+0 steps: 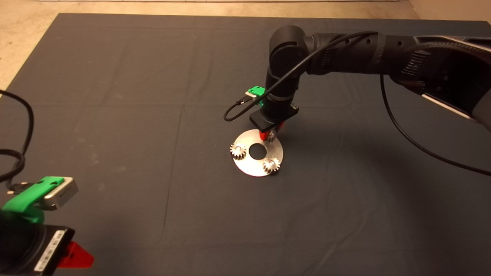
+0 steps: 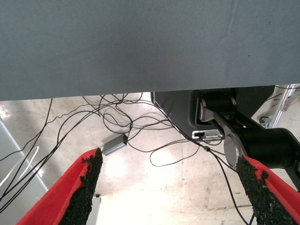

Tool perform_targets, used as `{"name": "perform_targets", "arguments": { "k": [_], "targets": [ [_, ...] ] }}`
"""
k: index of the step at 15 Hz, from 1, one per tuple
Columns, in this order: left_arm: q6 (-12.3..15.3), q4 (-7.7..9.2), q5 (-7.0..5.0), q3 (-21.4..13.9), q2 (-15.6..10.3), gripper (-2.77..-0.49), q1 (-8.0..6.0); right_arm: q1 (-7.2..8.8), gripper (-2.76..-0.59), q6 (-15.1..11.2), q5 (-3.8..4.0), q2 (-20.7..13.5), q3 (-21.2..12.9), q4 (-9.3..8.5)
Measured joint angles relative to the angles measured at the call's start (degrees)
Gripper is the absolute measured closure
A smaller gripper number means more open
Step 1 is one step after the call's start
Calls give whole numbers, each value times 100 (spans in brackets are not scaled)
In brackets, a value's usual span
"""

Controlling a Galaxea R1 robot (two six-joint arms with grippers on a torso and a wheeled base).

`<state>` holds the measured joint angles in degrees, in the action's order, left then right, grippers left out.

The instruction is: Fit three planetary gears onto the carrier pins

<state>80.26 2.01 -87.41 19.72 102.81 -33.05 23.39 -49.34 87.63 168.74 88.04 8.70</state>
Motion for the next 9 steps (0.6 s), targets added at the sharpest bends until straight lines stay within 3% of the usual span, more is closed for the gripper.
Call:
{"name": "perform_targets", "arguments": {
  "k": [9],
  "targets": [
    [0, 5, 0, 0, 0, -204, 0, 169, -107, -3, 0, 2, -12, 11]
  ]
}}
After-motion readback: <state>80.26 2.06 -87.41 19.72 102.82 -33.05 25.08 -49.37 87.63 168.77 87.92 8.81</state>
